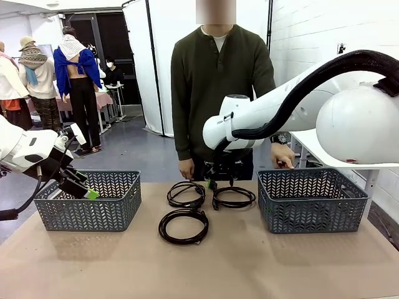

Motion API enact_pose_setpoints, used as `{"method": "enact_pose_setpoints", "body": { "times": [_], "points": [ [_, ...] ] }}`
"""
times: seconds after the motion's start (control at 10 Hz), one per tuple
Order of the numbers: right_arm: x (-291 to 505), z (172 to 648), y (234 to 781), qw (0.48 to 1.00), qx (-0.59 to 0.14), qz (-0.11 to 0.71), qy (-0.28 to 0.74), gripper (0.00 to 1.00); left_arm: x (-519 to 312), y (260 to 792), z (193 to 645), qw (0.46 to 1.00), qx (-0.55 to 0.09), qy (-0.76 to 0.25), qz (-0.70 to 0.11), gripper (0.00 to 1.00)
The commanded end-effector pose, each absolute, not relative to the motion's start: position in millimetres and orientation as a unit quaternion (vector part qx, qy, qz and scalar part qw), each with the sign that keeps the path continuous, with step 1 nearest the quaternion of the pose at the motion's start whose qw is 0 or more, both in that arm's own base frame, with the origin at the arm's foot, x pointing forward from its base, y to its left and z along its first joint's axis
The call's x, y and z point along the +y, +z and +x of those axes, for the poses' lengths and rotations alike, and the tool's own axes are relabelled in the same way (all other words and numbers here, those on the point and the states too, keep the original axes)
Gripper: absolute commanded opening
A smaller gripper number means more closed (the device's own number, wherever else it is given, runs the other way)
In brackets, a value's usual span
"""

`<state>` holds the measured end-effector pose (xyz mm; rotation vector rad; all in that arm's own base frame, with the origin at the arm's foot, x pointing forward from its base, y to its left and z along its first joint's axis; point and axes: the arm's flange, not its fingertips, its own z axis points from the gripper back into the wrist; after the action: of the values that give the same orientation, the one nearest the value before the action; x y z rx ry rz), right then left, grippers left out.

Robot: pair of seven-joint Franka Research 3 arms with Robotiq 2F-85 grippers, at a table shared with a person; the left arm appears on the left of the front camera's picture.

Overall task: Organize the cables according to human instructions.
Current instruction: Pick up a bundle of cables and place it in the basket indicated by the human.

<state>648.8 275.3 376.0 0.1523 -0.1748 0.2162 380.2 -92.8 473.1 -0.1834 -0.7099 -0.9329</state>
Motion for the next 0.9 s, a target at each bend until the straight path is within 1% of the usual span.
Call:
{"method": "enact_pose_setpoints", "body": {
  "times": [0.0,0.1,0.4,0.8],
  "points": [
    [270.9,644.8,374.9,0.987,-0.092,0.076,0.106,1.0,-90.5,471.6,382.3,0.829,-0.336,-0.438,-0.09,1.0],
    [275.3,648.8,376.0,0.987,-0.087,0.076,0.108,1.0,-90.5,471.6,382.3,0.829,-0.336,-0.438,-0.09,1.0],
    [278.8,661.9,366.3,0.992,-0.081,0.079,0.06,1.0,-90.5,471.6,382.3,0.829,-0.336,-0.438,-0.09,1.0],
    [281.8,680.9,351.3,0.995,-0.079,0.054,0.018,1.0,-90.5,471.6,382.3,0.829,-0.336,-0.438,-0.09,1.0]
  ]
}}
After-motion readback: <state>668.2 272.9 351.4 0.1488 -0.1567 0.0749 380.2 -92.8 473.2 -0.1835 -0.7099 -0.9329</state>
